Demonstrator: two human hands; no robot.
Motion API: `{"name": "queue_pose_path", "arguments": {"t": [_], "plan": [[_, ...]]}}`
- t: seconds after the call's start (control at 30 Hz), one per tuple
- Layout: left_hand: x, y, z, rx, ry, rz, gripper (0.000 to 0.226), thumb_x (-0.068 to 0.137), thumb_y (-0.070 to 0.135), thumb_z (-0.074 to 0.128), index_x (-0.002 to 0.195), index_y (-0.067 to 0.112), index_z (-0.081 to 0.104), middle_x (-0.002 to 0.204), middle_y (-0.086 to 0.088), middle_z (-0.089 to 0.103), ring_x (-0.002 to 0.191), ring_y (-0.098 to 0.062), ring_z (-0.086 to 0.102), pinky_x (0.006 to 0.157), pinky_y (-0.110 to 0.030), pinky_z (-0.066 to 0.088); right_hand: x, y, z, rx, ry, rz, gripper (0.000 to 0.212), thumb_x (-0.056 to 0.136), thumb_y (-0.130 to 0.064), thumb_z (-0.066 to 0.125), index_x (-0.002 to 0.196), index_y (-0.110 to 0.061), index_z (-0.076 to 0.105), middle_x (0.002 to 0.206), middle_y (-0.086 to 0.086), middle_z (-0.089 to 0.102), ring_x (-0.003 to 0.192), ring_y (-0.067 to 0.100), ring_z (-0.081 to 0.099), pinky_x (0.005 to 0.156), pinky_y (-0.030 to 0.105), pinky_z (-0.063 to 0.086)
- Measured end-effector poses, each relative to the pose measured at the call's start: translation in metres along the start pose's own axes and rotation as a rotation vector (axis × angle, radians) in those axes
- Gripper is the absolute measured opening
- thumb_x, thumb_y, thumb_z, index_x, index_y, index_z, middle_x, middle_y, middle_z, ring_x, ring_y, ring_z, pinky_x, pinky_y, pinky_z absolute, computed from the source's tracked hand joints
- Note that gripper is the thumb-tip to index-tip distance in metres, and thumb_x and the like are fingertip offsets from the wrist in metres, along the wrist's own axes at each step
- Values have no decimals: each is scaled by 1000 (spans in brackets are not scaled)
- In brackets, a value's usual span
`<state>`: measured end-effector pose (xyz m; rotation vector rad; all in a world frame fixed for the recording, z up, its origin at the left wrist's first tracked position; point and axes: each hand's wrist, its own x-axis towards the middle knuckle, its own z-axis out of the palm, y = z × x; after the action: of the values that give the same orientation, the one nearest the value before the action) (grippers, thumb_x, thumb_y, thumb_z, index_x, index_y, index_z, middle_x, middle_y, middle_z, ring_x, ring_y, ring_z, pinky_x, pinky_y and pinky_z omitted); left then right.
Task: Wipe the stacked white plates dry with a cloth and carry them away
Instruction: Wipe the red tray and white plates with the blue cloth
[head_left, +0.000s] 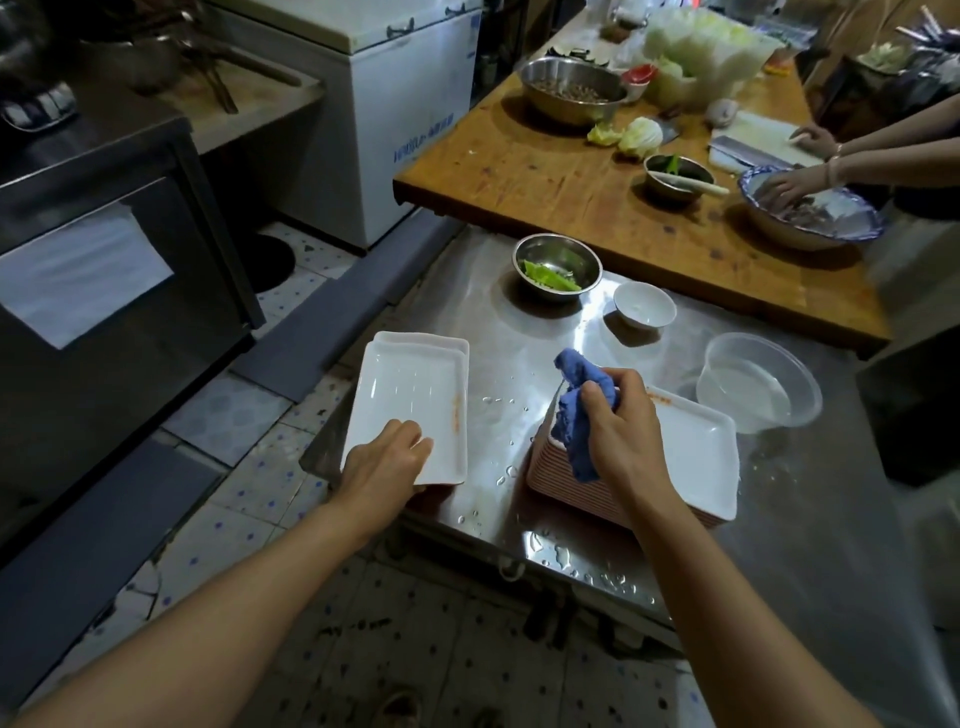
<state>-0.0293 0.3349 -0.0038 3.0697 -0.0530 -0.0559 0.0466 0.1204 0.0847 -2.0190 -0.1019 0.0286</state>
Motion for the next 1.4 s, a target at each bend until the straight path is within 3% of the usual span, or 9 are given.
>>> {"name": "queue_pose_path", "arguments": {"t": [0.23,0.43,0.6,0.73,0.9,1.0,1.07,1.23,1.4], "plan": [[19,-6,10,28,-98,-52,56,84,42,64,129,17,42,130,0,42,116,-19,39,70,-31,43,4,10,-8,9,44,43,11,98,-25,42,105,-21,49,90,-9,59,84,6,58,69,24,44],[34,6,4,24,-91,-125,61,82,69,46,112,17,56,119,0,47,111,-19,42,68,-32,36,6,18,-21,51,103,89,11,97,-25,41,102,-21,50,90,-1,64,84,15,63,72,30,49],[67,63,-25,-537,50,-221,45,91,53,44,120,20,57,116,0,58,107,-19,53,81,-34,43,7,25,-38,10,180,121,12,97,-27,42,103,-22,51,93,1,65,86,18,63,79,37,51],[89,96,-39,-820,-91,-244,45,88,41,56,130,24,51,97,5,60,93,-16,57,81,-28,43,14,32,-40,-87,205,73,9,96,-22,44,98,-21,53,101,1,59,95,19,57,84,34,46],[106,107,-39,-815,-215,-269,58,81,15,63,136,24,46,91,-3,63,97,-27,60,89,-39,51,37,39,-16,-249,138,-37,23,96,-16,47,115,-7,56,125,11,46,107,8,40,89,8,25],[108,107,-34,-840,-201,-281,61,79,4,60,136,24,47,89,-8,65,93,-30,62,85,-41,53,50,49,-4,-456,51,16,39,96,-24,48,134,-14,48,147,11,28,134,24,25,109,29,22],[109,107,-32,-843,-202,-280,62,79,1,60,135,24,47,86,-8,64,86,-29,64,81,-41,55,54,55,1,-524,6,-20,41,92,-19,53,132,-11,49,144,13,33,131,29,27,109,36,27],[114,107,-30,-824,-240,-279,59,78,-1,60,130,23,44,78,-9,62,79,-29,64,76,-44,56,61,66,8,-580,-180,-96,40,90,-14,56,129,-6,51,134,10,45,123,25,41,99,33,39],[118,106,-29,-838,-283,-286,56,77,-2,62,122,24,42,75,-10,60,74,-29,61,70,-42,55,61,78,-19,-745,-76,-163,31,92,-19,50,121,-11,57,133,4,49,118,24,47,92,35,41]]}}
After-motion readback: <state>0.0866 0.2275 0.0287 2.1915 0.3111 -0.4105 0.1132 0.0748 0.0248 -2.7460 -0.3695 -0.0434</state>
